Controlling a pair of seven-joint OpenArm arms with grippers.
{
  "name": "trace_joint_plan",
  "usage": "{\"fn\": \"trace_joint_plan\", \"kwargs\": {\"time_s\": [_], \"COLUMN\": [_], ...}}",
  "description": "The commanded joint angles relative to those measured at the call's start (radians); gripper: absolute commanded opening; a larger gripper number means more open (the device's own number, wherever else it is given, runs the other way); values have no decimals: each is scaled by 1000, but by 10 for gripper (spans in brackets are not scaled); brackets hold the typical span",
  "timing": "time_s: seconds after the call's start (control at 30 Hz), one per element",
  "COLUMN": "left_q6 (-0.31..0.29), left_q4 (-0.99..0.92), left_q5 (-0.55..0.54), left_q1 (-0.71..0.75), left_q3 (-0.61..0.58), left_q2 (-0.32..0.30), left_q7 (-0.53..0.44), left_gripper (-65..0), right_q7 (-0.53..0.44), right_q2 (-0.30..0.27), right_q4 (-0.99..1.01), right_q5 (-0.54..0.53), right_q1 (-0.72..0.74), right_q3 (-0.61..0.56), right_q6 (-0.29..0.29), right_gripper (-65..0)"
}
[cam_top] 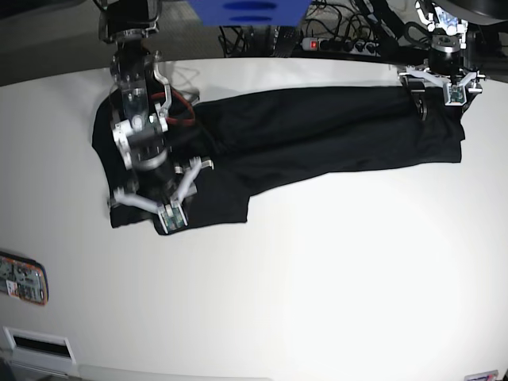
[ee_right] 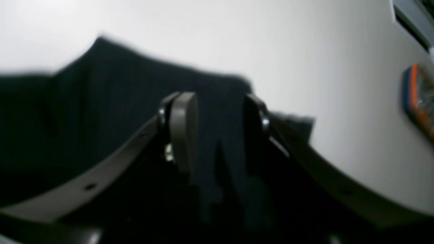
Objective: Fold the T-shirt properly
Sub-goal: 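Move the right gripper to the shirt's hem corner and pinch it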
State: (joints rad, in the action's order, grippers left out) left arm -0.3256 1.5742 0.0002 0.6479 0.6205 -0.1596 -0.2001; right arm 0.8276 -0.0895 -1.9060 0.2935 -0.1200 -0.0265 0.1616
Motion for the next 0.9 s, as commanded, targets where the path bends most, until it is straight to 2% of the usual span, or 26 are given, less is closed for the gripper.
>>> {"fn": "trace_joint_plan", "kwargs": {"time_s": [0.0, 0.07, 0.17, 0.33, 0.43, 0.53, 0.67, 0.77, 0.87], "left_q6": [4, 3, 1, -4, -4, 0, 1, 1, 1], "left_q4": [15, 15, 15, 19, 19, 19, 19, 19, 19], "left_q5": [-13, -13, -13, -15, -15, -15, -15, -15, -15], "left_q1": [6, 6, 5, -4, -35, -47, -58, -58, -53], "left_q3": [6, 3, 3, 2, 6, 6, 6, 6, 8], "left_q2": [-7, -7, -7, -8, -4, -1, -1, -1, -1], "left_q7": [-23, -23, -22, 50, 58, 55, 55, 55, 55], "left_gripper": [-166, -167, -203, -366, -460, -525, -577, -611, -650], "right_q7": [0, 62, 98, 103, 101, 94, 94, 91, 60], "right_q2": [-3, 0, 0, 0, 0, 1, 1, 0, 0], "right_q4": [-20, -20, -20, 18, 107, 240, 386, 451, 466], "right_q5": [-3, -3, -3, -3, -3, -10, -149, -261, -290], "right_q1": [52, 118, 170, 228, 239, 242, 245, 305, 366], "right_q3": [-10, -19, -22, -22, -20, -19, -16, -8, 52], "right_q6": [28, 95, 138, 189, 204, 209, 209, 204, 204], "right_gripper": [-432, -428, -389, -331, -319, -316, -317, -317, -317]}}
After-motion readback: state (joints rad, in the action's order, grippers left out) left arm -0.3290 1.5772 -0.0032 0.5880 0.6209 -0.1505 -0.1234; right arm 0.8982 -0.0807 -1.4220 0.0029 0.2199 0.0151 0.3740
